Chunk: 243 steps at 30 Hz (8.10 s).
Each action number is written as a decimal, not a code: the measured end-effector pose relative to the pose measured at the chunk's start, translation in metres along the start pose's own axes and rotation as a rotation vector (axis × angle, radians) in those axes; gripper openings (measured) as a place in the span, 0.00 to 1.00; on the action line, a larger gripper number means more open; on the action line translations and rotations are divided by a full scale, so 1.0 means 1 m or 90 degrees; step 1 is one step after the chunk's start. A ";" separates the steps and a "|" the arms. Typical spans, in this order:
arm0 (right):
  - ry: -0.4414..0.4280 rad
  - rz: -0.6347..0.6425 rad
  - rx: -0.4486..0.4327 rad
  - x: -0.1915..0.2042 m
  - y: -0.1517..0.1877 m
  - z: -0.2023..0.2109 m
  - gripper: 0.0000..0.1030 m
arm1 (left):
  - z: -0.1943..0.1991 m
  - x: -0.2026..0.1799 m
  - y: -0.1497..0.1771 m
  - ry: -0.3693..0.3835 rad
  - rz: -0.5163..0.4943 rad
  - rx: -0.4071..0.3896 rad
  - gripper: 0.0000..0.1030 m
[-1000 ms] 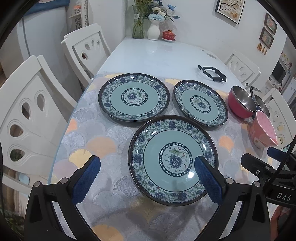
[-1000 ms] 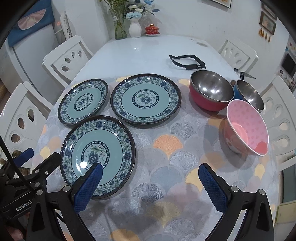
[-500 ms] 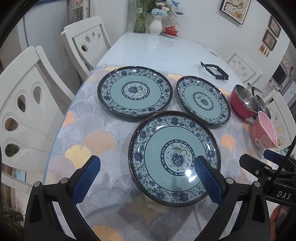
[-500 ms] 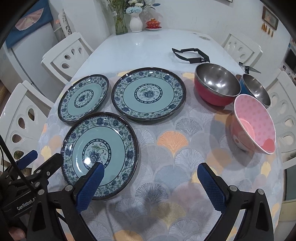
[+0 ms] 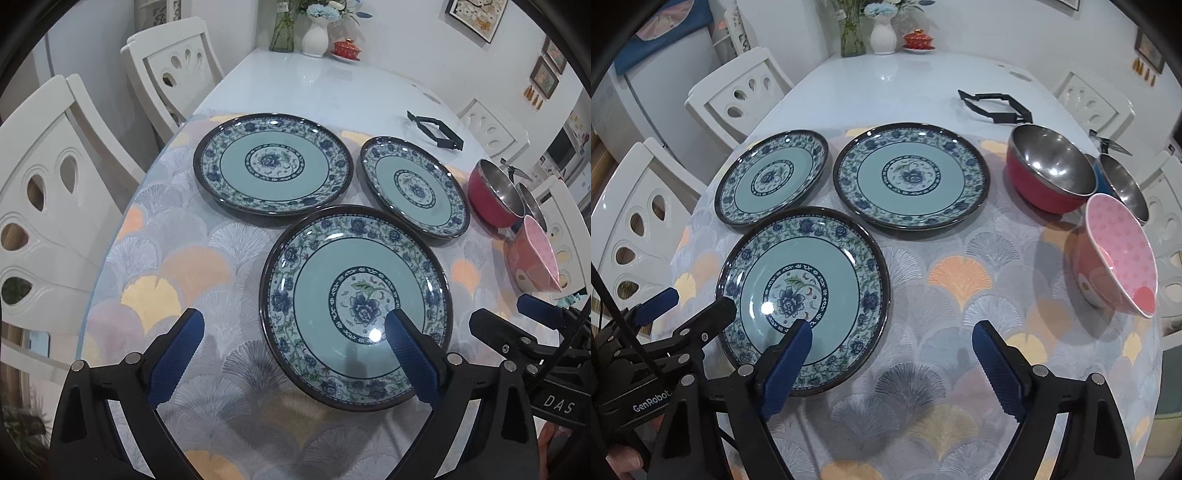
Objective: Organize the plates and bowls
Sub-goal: 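Move both grippers toward the rim of the nearest blue-and-white plate, then close the left gripper on the plate rim while the right gripper grips it too, then lift the plate with both grippers and carry it over another plate, then lower the plate onto the other plate and open both grippers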
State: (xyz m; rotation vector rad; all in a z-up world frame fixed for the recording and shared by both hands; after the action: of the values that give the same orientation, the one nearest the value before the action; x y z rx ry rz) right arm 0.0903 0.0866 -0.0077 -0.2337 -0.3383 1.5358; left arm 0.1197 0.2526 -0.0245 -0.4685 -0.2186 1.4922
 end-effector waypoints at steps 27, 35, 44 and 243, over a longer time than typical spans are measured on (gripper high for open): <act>-0.045 -0.024 0.090 -0.004 -0.006 -0.062 0.54 | -0.043 0.020 -0.002 0.023 0.015 0.050 0.54; -0.061 -0.008 0.091 0.003 -0.011 -0.068 0.37 | -0.046 0.019 -0.010 0.054 0.017 0.045 0.33; -0.073 0.027 0.087 0.021 -0.011 -0.070 0.32 | -0.047 0.011 -0.009 0.082 0.017 0.043 0.21; -0.153 0.124 0.138 0.081 0.129 0.010 0.42 | 0.063 0.022 0.120 0.069 0.030 0.009 0.30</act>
State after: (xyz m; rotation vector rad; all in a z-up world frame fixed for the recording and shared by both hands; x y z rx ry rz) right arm -0.0336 0.1706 -0.0384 0.0914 -0.3422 1.7829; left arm -0.0138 0.2864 -0.0227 -0.5457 -0.1120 1.5086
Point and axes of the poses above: each gripper's, at about its wrist camera, not at the fingertips, and z roughly against the way its jaws point, x to its left, y to its underside, the point moved 10 cm from there along -z, roughly the way its jaws point, and after that the axes turned 3 degrees about x, right-handed, at the moved point
